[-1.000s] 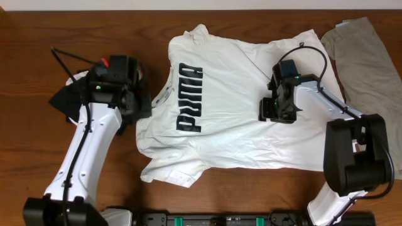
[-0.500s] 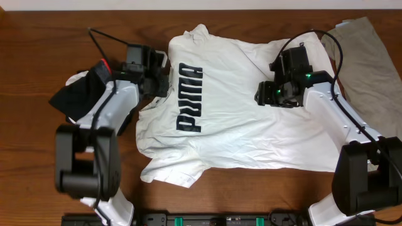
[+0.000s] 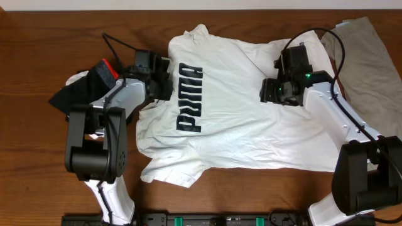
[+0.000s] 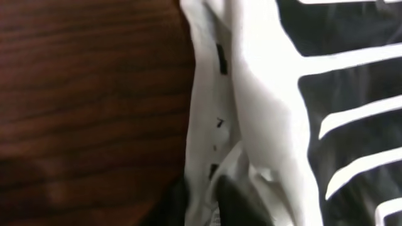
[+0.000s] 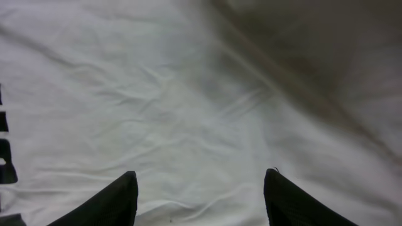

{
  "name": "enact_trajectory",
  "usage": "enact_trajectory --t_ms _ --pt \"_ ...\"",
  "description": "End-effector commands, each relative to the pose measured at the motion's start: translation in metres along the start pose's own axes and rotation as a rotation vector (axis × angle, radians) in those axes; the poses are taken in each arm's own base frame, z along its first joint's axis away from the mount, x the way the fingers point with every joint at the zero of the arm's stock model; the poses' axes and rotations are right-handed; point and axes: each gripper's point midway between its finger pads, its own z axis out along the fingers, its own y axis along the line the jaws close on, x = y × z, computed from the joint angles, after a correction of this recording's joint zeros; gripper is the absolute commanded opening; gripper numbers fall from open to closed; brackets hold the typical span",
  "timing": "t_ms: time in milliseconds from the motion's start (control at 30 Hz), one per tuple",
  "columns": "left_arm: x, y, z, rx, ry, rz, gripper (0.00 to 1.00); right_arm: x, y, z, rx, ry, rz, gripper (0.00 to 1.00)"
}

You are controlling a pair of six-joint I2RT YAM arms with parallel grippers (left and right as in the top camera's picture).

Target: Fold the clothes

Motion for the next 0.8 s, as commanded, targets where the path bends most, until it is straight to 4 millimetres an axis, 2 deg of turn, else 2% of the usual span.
enact_trajectory --t_ms 0,100,267,333,467,600,767 --pt "0.013 0.006 0.011 -0.034 0.051 -0.020 0.06 -0.004 -0.007 0.003 0.048 -0.019 0.018 0.61" --pt "0.005 0.024 0.004 -0.141 0.035 -0.085 0.06 -0.003 -0.015 0.008 0.093 -0.019 0.018 0.59" --pt "-0.004 0.051 -0.020 -0.321 0.009 -0.146 0.06 0.008 -0.030 0.032 0.150 0.044 0.026 0.57" --pt "-0.003 0.064 -0.029 -0.405 0.008 -0.162 0.06 0.014 -0.036 0.044 0.163 0.075 0.036 0.56" --pt "0.005 0.073 -0.035 -0.469 0.032 -0.187 0.06 0.022 -0.054 0.061 0.196 0.120 0.065 0.52" --pt "0.011 0.087 -0.044 -0.569 0.037 -0.231 0.06 0.025 -0.069 0.066 0.212 0.144 0.099 0.51" --pt "0.014 0.098 -0.056 -0.657 0.016 -0.312 0.06 0.025 -0.078 0.065 0.220 0.150 0.121 0.53"
